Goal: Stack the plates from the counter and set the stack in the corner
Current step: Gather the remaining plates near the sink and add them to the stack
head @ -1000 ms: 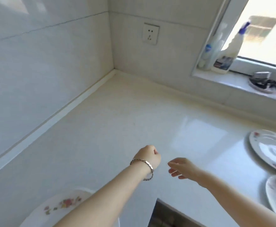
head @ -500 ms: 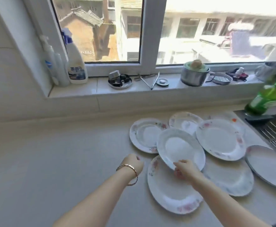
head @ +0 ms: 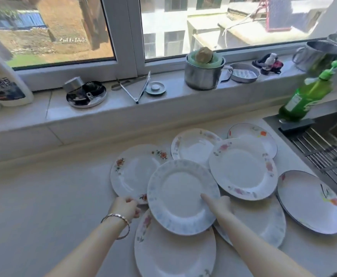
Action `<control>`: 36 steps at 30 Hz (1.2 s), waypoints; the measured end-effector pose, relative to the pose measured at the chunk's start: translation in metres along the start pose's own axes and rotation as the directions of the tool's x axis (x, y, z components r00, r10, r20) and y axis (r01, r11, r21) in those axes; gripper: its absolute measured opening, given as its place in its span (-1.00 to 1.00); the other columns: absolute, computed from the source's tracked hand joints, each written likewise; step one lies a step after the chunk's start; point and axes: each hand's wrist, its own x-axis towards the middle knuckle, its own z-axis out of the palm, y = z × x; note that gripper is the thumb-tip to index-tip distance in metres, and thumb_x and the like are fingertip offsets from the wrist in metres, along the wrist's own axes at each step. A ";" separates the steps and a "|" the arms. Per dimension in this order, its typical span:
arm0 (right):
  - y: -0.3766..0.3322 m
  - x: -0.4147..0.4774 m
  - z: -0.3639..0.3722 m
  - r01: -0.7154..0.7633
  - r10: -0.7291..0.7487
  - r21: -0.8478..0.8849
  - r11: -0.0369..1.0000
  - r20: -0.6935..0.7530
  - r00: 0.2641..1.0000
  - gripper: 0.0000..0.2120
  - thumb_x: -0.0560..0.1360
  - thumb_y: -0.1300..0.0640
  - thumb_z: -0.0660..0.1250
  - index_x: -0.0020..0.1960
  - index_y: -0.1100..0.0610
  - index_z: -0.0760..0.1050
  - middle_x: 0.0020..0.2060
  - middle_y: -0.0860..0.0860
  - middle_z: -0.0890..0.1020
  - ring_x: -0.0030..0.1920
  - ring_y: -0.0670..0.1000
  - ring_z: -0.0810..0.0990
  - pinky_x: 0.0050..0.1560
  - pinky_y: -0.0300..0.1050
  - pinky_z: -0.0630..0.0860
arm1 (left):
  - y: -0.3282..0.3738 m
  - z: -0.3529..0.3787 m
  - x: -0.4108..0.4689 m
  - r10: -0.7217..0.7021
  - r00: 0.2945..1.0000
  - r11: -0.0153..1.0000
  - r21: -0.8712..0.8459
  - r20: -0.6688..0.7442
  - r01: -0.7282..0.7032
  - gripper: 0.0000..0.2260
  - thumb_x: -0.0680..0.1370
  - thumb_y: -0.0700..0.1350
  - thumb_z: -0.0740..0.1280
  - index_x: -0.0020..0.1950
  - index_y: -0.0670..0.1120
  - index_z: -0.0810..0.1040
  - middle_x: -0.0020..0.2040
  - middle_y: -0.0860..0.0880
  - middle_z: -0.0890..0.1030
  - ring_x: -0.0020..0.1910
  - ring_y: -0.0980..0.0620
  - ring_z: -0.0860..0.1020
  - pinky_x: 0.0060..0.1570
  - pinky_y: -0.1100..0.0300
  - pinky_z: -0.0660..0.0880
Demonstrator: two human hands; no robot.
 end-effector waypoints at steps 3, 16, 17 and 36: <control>0.004 -0.002 -0.004 0.051 -0.051 0.037 0.998 0.000 0.999 -0.49 0.35 -0.05 0.42 0.15 0.30 0.52 0.04 0.19 0.64 -0.08 0.14 0.59 -0.19 -0.15 0.41 | -0.004 -0.008 0.004 -0.045 0.998 0.998 -0.038 0.031 0.047 -0.82 0.56 -0.24 0.19 -0.25 -0.17 0.46 -0.33 -0.12 0.56 -0.37 0.00 0.52 -0.38 0.22 0.35; 0.002 -0.003 -0.005 0.075 -0.133 0.528 0.846 0.073 0.988 -0.78 0.42 0.12 0.42 0.00 0.22 0.52 -0.23 0.08 0.63 -0.23 0.09 0.62 -0.31 -0.11 0.59 | -0.020 -0.018 0.038 -0.358 0.934 0.832 -0.453 -0.002 0.319 -0.87 0.58 -0.27 0.15 -0.15 -0.22 0.40 -0.21 -0.16 0.46 -0.24 -0.10 0.51 -0.31 0.15 0.47; 0.001 -0.002 -0.006 0.052 -0.121 0.539 0.841 0.094 0.988 -0.78 0.42 0.11 0.43 -0.02 0.22 0.53 -0.20 0.11 0.64 -0.19 0.13 0.63 -0.22 -0.03 0.62 | -0.016 -0.016 0.038 -0.373 0.927 0.772 -0.543 0.035 0.331 -0.88 0.58 -0.22 0.18 -0.02 -0.27 0.45 -0.09 -0.20 0.52 -0.08 -0.15 0.55 -0.11 0.06 0.50; 0.011 0.018 -0.026 -0.061 -0.122 0.720 0.691 0.200 0.972 -0.64 0.40 0.12 0.42 0.13 0.27 0.51 -0.06 0.16 0.66 -0.06 0.18 0.65 0.02 0.10 0.56 | 0.017 0.004 0.069 -0.492 0.801 0.704 -0.697 -0.342 0.134 -0.68 0.55 -0.11 0.17 0.17 -0.31 0.47 0.25 -0.27 0.54 -0.07 -0.14 0.50 -0.09 0.05 0.40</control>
